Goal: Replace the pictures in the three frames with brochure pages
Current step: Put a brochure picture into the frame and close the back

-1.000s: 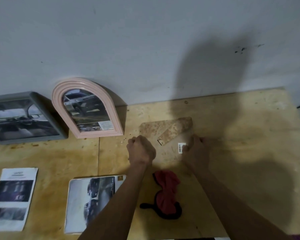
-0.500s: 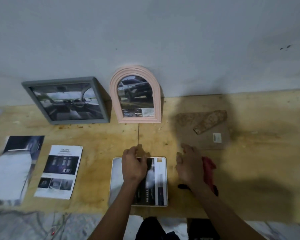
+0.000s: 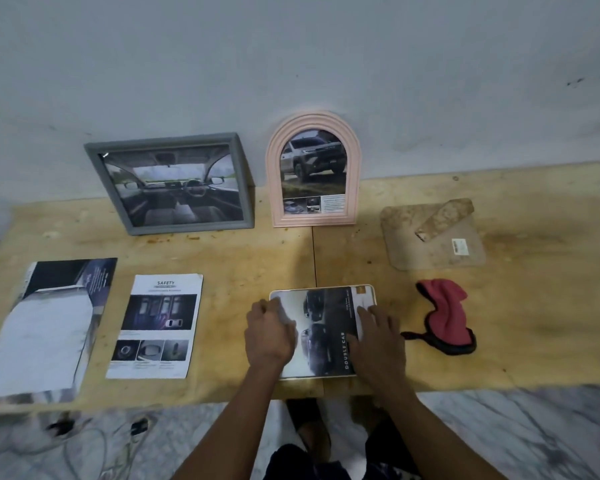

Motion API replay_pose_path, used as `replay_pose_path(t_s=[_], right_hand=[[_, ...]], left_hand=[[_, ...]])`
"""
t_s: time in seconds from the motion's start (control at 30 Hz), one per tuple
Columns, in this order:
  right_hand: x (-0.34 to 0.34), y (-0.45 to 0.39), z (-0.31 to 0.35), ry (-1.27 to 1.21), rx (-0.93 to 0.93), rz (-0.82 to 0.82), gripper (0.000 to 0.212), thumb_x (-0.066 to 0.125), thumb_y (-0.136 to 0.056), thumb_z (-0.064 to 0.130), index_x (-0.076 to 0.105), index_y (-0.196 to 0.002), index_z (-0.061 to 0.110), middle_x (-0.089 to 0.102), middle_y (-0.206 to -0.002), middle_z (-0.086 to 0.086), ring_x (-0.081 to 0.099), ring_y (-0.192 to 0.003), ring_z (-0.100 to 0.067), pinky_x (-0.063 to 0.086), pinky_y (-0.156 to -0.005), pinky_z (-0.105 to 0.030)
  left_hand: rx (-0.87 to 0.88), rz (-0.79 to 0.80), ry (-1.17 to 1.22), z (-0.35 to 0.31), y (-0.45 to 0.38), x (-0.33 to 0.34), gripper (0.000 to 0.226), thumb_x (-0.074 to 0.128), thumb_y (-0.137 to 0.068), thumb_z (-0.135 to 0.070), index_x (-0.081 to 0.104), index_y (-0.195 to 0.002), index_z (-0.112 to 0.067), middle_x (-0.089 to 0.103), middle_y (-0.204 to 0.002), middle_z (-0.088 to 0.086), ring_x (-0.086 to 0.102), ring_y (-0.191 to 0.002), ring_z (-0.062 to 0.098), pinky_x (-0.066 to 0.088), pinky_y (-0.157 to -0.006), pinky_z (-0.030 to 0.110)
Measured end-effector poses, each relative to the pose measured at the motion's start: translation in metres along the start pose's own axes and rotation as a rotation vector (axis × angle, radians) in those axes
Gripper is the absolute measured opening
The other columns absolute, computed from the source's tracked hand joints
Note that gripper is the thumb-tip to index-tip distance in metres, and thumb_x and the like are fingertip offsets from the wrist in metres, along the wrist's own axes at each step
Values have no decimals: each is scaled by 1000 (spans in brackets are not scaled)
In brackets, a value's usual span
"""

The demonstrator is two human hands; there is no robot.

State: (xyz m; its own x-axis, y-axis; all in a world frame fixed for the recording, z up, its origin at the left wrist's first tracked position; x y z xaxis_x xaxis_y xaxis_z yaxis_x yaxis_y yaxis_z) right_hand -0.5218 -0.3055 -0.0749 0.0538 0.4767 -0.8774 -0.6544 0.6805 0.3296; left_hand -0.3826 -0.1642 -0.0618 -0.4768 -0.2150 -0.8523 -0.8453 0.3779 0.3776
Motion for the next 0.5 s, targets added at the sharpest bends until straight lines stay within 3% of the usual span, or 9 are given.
replay_pose_path(t_s=[0.5], right_hand=[[18, -3, 5, -10, 65, -56, 64, 61, -85, 48, 38, -141, 25, 33, -148, -1, 24, -132, -27, 44, -98, -45]], left_hand=[[-104, -48, -15, -10, -15, 7, 43, 60, -95, -38, 53, -130, -15, 43, -131, 12, 44, -119, 32, 45, -91, 44]])
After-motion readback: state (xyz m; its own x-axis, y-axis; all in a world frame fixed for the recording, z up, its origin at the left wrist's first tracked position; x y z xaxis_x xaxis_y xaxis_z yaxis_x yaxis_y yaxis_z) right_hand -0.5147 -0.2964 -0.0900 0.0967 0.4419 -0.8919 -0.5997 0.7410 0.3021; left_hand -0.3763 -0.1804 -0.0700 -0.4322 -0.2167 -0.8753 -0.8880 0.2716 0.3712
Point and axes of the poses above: each hand's wrist, its own y-axis away from the middle knuckle, its own x-axis out of the palm, z = x × y, the point moved 2 cm from there along -y, towards the middle knuckle
